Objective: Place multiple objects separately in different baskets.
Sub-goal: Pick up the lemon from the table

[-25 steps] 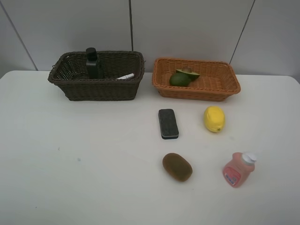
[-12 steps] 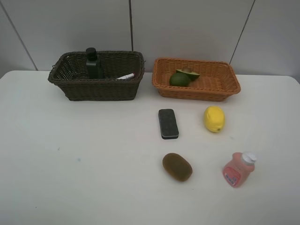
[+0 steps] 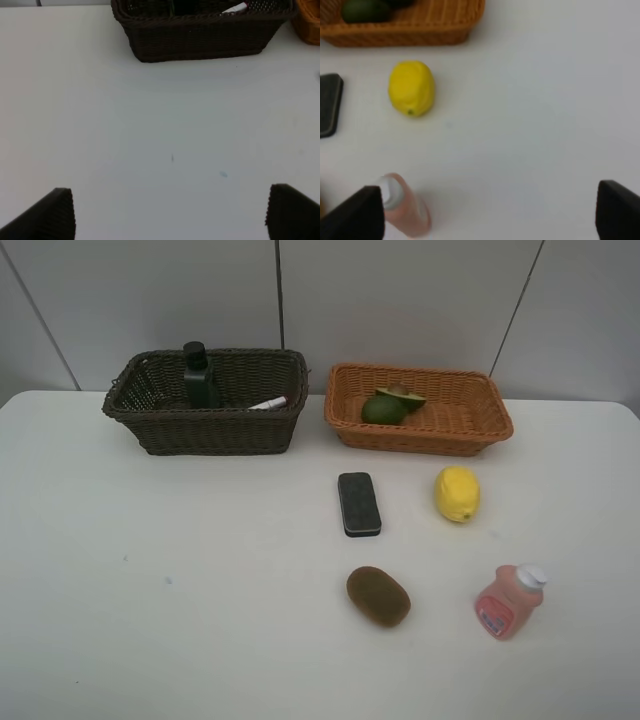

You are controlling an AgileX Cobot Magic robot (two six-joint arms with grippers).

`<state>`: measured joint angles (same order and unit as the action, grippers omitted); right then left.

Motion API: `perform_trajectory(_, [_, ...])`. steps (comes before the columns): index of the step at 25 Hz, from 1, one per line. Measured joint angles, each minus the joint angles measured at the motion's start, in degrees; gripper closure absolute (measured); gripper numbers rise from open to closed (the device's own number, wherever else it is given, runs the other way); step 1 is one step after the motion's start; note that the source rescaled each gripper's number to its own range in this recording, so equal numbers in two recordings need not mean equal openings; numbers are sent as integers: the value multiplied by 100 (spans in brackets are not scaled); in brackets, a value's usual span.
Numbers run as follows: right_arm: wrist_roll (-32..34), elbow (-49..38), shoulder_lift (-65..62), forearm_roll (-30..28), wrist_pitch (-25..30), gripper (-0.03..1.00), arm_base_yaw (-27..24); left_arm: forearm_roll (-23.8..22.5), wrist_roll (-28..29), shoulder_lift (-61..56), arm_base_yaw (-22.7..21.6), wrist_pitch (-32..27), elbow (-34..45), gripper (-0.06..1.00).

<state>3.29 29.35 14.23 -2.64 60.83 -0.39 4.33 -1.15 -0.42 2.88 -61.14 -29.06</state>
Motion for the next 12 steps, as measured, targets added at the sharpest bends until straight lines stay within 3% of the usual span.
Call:
perform_trajectory(4, [231, 152, 1598, -315, -211, -3, 0, 0, 0, 0, 0, 7, 0, -6])
perform_trajectory(12, [200, 911, 4920, -353, -998, -3, 0, 0, 0, 0, 0, 7, 0, -6])
